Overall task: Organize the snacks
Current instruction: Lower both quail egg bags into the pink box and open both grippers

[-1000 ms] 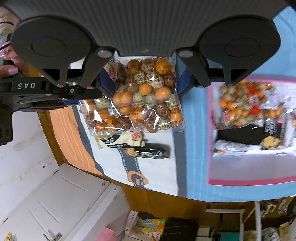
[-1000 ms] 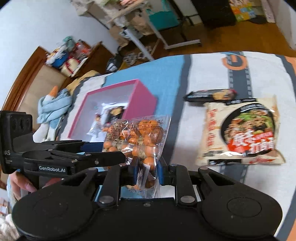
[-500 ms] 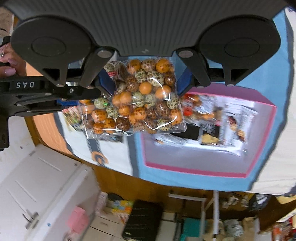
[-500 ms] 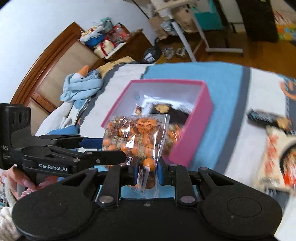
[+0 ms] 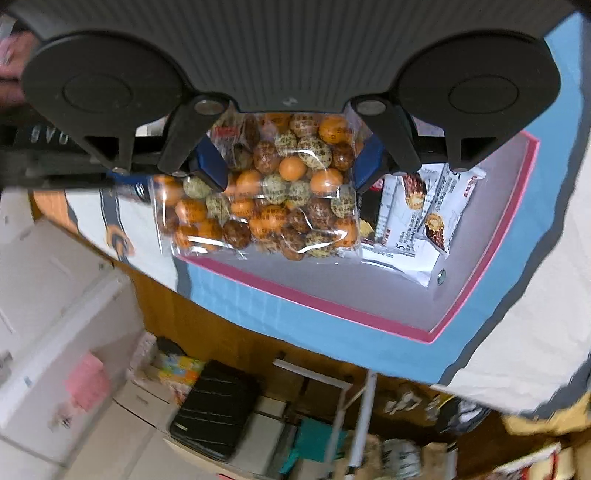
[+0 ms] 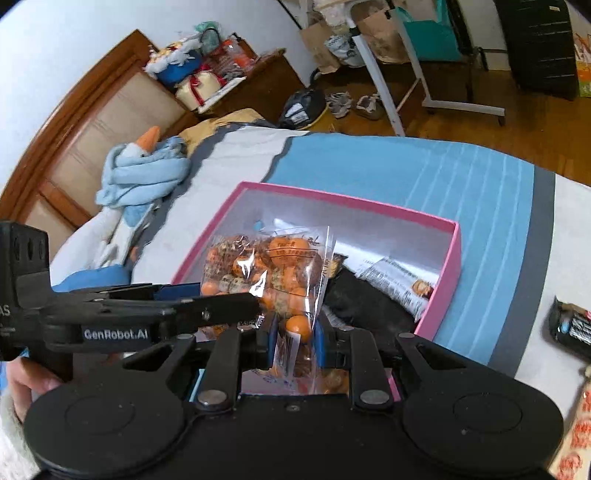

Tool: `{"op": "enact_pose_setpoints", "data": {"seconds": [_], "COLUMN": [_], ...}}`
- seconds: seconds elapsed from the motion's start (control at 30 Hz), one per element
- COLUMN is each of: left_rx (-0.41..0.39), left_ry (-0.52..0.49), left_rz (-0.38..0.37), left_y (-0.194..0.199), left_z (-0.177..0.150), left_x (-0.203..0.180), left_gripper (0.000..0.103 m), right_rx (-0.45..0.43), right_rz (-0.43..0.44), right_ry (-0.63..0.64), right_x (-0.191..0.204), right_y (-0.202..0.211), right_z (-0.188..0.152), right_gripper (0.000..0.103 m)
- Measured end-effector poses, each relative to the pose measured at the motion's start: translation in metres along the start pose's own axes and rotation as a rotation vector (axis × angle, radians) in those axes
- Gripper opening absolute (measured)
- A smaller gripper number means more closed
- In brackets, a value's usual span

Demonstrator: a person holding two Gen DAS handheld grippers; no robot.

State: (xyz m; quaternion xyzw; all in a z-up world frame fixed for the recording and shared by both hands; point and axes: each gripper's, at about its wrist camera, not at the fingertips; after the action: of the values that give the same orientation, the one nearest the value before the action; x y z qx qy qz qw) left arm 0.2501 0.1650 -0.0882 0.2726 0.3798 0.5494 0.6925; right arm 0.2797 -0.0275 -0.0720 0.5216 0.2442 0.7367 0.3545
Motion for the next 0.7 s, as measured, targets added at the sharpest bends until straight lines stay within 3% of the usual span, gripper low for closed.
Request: {"op": "enact_pose_setpoints", "data": {"seconds": [0.3, 0.4, 0.47, 0.63, 0.7], "left_rx": [0.025, 0.029, 0.023, -0.006, -0.030], "left_ry": [0.035, 0.081, 0.108, 0.020, -0.016], "left_rz": [-0.004, -0.001, -0.013, 0.026, 0.047], "left_y": [-0.061, -0.067, -0.064, -0.045, -0.034], "left_z": [0.009, 0.008, 0.008, 0.003, 0.001], "left_x": [0.023, 0.027, 0.027, 0.010, 0.002], "left_gripper": [0.073, 0.070, 0.070, 0.070, 0.071], "right_rx": [0.009, 0.003, -0.015, -0.067, -0.105], "right_rz": [-0.067, -0.122, -0.156, -0.284, -0.318], "right_ry": [-0.043, 0.085, 0.171, 0.367, 0.412], "right_x": [-0.013, -0.007, 0.002, 0.024, 0.024], "right_y": [-0.043, -0.052, -0.049, -0.028, -0.015], "right_z": [0.015, 0.009, 0.003, -0.015, -0.019], "right_gripper": [0.025, 0.030, 0.041, 0.057, 0.057]}}
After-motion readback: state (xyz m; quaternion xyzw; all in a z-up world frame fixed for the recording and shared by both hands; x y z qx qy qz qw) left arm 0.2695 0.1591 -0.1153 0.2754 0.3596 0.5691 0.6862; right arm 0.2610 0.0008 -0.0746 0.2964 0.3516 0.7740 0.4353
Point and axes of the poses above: each gripper's, at about its wrist camera, not at the fingertips, and y roughly against the way its jaws point, x to its left, z to its top, and after that the axes turned 10 degrees about -y, right-handed
